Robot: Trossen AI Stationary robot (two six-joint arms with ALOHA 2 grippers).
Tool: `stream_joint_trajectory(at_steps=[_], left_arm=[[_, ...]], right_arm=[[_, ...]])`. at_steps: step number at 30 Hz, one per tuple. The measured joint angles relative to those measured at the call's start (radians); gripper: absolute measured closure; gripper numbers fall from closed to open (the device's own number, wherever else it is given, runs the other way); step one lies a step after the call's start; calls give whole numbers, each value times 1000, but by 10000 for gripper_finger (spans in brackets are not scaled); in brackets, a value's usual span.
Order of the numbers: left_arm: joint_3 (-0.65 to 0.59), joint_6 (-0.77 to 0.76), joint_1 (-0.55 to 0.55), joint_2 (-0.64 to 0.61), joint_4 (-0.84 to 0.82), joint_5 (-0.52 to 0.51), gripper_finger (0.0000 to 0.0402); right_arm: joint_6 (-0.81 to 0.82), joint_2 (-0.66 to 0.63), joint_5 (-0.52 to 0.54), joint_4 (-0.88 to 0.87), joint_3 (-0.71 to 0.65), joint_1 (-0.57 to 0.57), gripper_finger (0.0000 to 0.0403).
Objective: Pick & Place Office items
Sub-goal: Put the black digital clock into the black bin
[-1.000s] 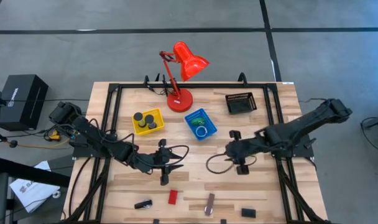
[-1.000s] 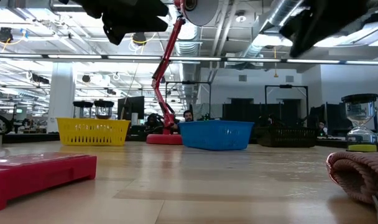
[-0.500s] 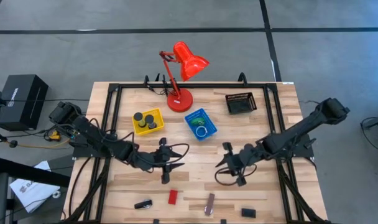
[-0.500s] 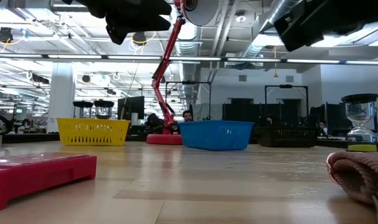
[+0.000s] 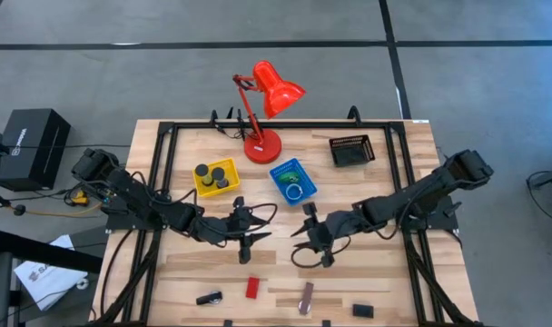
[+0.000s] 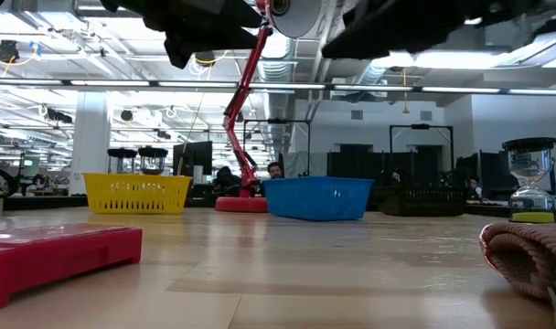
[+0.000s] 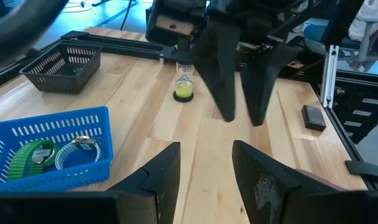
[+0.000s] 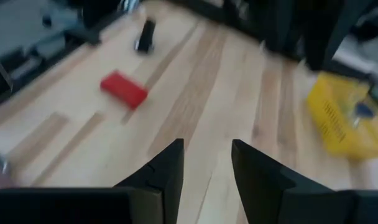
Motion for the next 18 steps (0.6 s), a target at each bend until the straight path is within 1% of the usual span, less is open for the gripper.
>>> stream_joint_trajectory(at_steps=[2, 4, 8, 13, 18], left_arm=[[0, 0, 0, 0, 0, 0, 262], [0, 0, 0, 0, 0, 0, 262], [0, 0, 0, 0, 0, 0, 262], [0, 0, 0, 0, 0, 0, 262], [0, 0, 0, 0, 0, 0, 262]], right_arm=[[36, 0, 0, -105, 26, 11, 267], [92, 0, -1, -169, 48, 28, 255], [193, -1, -2, -202, 61, 71, 227], [243, -1, -2, -275, 60, 129, 197], [380, -1, -2, -368, 60, 167, 183]])
